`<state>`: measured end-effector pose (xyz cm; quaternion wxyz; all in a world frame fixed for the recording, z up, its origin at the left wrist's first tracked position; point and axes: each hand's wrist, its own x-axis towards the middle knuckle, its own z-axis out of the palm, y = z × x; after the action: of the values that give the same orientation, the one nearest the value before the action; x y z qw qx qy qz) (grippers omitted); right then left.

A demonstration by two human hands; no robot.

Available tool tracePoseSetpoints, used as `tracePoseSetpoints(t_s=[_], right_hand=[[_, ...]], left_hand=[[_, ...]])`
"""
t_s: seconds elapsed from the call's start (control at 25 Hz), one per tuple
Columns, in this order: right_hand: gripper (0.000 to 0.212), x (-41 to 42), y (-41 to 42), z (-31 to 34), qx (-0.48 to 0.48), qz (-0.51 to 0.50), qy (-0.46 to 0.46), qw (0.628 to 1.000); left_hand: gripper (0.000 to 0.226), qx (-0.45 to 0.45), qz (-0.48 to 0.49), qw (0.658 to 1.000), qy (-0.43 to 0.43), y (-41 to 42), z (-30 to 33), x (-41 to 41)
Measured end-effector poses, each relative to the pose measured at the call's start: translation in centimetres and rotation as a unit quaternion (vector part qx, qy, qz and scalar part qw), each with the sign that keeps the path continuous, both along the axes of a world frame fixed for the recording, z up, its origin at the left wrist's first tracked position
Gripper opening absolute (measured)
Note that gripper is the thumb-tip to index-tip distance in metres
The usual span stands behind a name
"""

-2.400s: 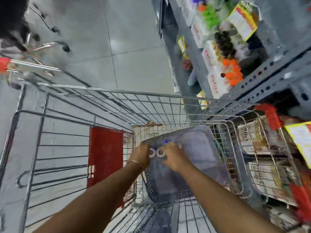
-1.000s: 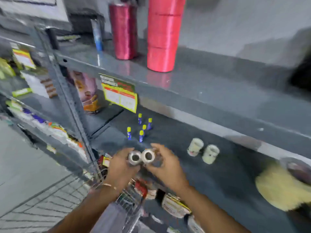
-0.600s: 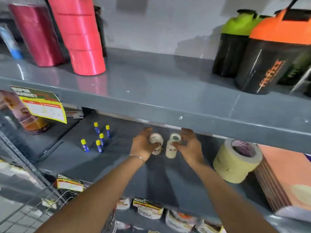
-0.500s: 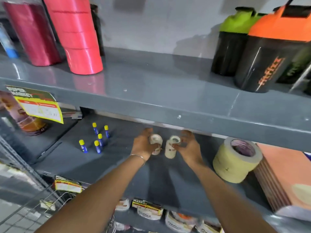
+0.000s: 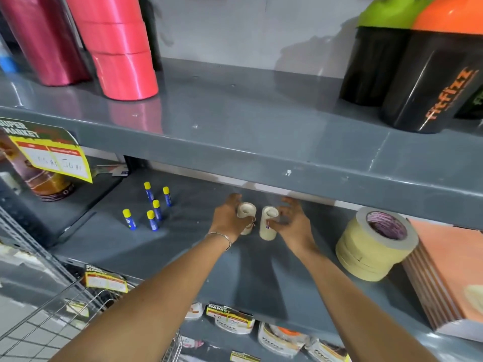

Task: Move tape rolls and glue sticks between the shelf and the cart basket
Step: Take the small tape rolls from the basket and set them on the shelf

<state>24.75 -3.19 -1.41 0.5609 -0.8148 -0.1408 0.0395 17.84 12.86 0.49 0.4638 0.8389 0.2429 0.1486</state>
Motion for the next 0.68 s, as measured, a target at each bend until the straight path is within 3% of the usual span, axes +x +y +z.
tracePoseSetpoints(t_s=[0.24, 0.36, 0.52, 0.68], right_hand=[[0.071, 0.1, -0.1, -0.1, 0.002, 0.012, 0.013, 1.0], [0.073, -0.8, -0.3, 0.7, -0.013, 0.017, 0.001, 1.0], [0.07, -2.7, -0.7, 2.3, -0.046, 0.015, -0.112, 0.993], [0.056, -6.2, 2.1, 4.6, -0.092, 0.112, -0.177, 0.973]], left_hand=[[0.057, 0.024, -0.021, 0.999, 0.026, 0.0, -0.1, 0.0], [0.068, 0.009, -0.03, 0.999, 0.018, -0.2, 0.0, -0.8], [0.085, -0.007, -0.01, 1.0, 0.007, 0.5, -0.3, -3.0], [0.075, 0.036, 0.03, 0.999, -0.01, 3.3, 0.0, -7.9]])
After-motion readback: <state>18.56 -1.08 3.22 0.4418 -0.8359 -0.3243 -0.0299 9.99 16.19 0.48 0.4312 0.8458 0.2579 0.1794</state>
